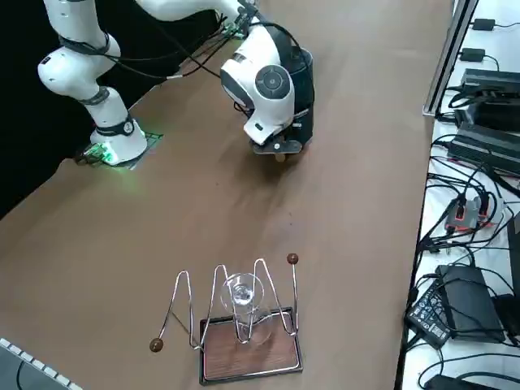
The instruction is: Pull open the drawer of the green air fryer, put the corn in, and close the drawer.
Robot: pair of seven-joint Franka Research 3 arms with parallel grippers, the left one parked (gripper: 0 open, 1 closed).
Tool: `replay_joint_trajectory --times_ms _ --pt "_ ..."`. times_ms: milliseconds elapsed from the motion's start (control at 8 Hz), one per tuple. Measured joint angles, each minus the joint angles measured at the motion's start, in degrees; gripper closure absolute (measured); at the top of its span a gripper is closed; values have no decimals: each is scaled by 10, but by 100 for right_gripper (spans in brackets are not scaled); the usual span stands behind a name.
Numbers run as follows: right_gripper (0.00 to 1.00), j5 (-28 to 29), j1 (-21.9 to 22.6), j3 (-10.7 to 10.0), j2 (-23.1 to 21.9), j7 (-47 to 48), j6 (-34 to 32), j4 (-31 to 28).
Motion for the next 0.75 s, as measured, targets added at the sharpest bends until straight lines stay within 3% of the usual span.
replay_joint_trajectory --times_ms 750 --pt "54 7 16 3 1 -1 0 0"
